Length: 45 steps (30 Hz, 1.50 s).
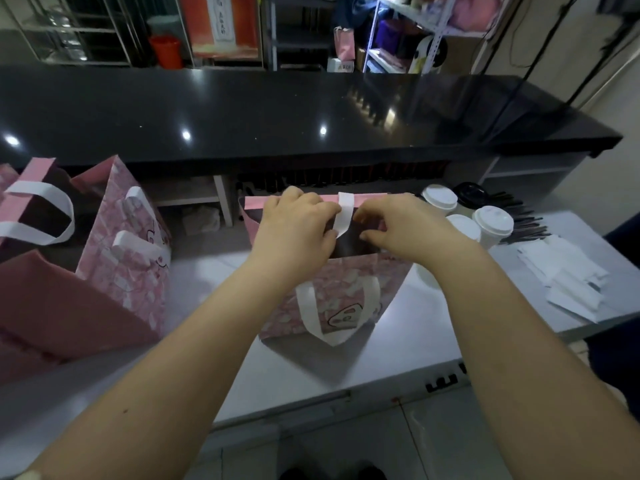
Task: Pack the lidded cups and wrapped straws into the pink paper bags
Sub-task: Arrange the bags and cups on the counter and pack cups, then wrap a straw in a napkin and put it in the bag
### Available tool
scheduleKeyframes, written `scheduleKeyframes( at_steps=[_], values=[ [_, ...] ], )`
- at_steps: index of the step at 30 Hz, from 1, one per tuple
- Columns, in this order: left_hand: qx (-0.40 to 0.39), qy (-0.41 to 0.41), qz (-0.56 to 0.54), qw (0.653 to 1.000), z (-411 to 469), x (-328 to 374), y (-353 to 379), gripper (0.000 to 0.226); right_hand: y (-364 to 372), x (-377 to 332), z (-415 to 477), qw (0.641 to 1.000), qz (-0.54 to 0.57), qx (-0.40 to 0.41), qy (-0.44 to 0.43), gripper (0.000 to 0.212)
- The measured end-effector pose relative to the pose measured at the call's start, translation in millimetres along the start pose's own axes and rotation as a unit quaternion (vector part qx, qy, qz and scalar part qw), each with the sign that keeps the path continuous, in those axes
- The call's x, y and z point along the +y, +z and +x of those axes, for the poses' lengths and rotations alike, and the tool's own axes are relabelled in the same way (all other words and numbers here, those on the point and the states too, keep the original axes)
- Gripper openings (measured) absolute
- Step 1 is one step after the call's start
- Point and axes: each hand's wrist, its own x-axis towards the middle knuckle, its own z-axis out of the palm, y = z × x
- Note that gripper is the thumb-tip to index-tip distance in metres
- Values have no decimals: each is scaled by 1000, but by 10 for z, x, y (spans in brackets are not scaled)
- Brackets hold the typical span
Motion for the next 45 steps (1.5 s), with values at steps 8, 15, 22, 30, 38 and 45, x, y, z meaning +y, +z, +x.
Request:
scheduleKeyframes(
  at_steps=[8,15,22,30,38,45],
  values=[
    [1,17,-13,1000,300,652,82,34,-252,435,-502,995,4,69,70,27],
    [10,55,-43,998,336,1823,244,34,-543,1215,-1474,986,3,116,116,26],
    [-20,94,-103,990,305,3341,662,40,-686,2236,-2706,974,22,116,192,30],
    [-83,111,-129,982,74,4540,1556,42,-400,3239,-3545,957,83,115,254,34],
    [-125,73,-125,982,164,4759,2306,37,107,3891,-3568,947,127,129,265,29],
    [-122,23,-130,984,1172,4662,2842,40,141,4610,-2799,953,127,105,256,31]
  ],
)
